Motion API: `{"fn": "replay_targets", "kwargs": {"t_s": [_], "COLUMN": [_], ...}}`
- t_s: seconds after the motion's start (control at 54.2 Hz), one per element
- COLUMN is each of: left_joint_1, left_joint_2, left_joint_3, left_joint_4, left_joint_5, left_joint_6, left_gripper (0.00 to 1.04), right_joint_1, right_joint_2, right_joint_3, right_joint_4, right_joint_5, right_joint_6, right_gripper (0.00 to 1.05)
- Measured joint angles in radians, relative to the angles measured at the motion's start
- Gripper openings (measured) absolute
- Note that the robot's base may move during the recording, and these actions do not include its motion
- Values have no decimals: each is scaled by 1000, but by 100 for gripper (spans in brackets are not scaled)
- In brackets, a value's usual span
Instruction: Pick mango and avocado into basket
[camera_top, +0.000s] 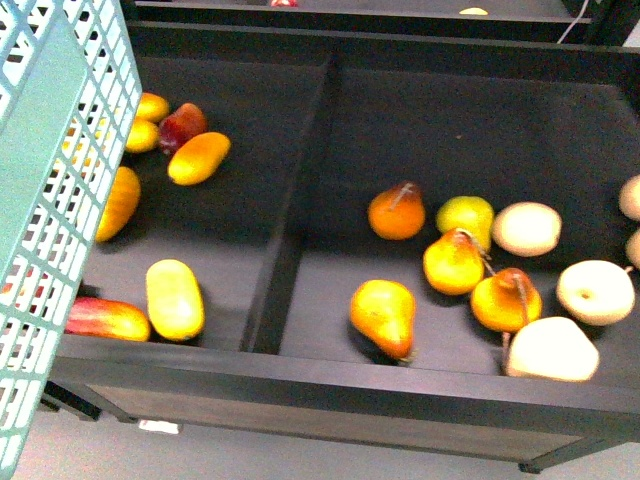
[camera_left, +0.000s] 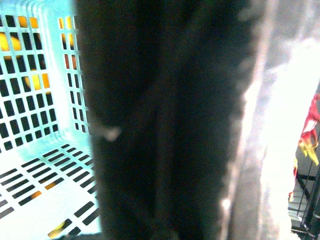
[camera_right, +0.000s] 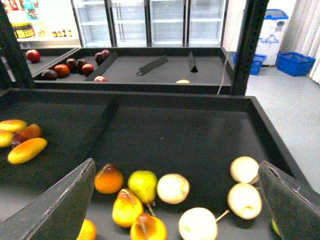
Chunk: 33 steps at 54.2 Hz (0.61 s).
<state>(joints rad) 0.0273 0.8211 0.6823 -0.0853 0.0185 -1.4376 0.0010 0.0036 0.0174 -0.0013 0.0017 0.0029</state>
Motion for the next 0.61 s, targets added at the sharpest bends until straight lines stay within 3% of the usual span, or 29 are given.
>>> {"fn": "replay_targets", "kwargs": {"t_s": [0.609], "left_joint_1": [0], "left_joint_2": [0], "left_joint_3": [-1], "left_joint_4": [0], "left_joint_5": [2], "left_joint_6": [0], "left_gripper": [13], "right_joint_1": [0], "right_joint_2": [2], "right_joint_3": [0], "right_joint_4": [0], "right_joint_5": [-2], "right_joint_6": [0], "right_gripper": [96]}}
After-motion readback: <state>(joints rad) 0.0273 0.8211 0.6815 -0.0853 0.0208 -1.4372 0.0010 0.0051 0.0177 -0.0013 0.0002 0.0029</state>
